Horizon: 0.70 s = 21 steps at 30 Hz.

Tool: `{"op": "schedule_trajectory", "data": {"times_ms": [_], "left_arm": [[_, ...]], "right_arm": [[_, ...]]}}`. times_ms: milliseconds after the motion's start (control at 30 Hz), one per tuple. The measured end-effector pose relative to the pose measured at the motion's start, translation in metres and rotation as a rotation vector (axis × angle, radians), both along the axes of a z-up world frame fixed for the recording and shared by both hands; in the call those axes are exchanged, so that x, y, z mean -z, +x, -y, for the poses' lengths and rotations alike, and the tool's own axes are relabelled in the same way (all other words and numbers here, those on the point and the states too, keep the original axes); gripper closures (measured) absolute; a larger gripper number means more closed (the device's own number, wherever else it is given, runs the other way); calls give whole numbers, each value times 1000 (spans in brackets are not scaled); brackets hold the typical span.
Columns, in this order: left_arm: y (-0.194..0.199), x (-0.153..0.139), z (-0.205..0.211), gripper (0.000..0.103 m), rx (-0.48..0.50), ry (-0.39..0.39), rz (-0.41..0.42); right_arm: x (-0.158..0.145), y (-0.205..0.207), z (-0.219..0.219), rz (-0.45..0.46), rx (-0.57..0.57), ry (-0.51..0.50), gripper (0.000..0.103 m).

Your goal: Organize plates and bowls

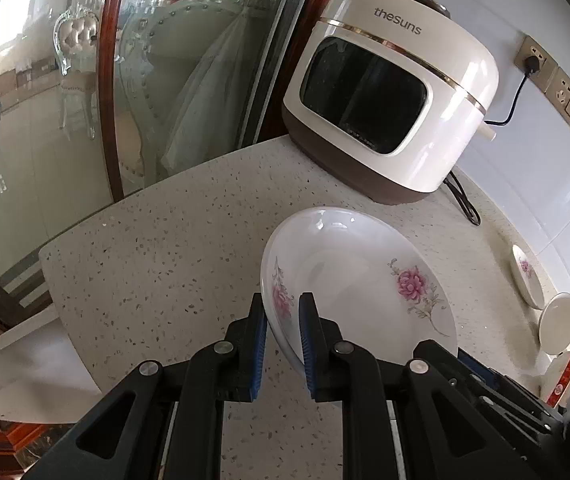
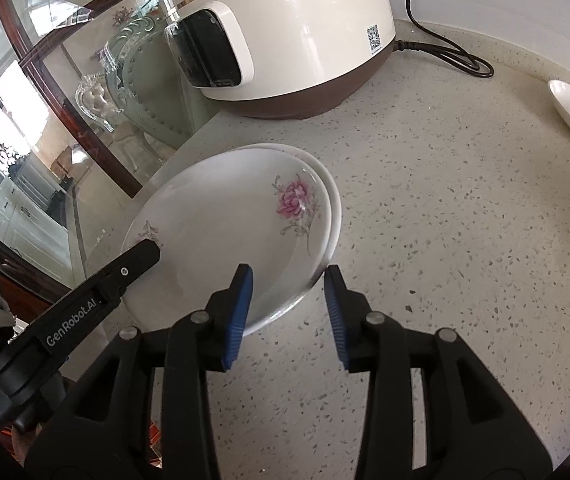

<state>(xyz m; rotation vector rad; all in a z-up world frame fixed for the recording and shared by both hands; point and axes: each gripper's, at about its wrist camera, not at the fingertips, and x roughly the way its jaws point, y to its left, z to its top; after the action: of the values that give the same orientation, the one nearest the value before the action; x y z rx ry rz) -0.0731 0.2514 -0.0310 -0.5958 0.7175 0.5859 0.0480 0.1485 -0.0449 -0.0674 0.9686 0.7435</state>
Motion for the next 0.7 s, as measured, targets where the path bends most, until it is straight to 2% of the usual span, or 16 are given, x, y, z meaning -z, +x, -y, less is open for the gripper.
{"op": "schedule_trajectory", "data": {"times_ms": [367, 633, 700], "left_arm": [[12, 7, 2, 86, 9, 73, -25], [14, 9, 0, 82, 15, 60, -19], [15, 8, 0, 77, 12, 50, -9]], "right_arm": [[12, 2, -1, -20, 4, 1, 57], [11, 4, 0, -15, 7, 1, 56], [11, 4, 2, -24, 11, 13, 53]]}}
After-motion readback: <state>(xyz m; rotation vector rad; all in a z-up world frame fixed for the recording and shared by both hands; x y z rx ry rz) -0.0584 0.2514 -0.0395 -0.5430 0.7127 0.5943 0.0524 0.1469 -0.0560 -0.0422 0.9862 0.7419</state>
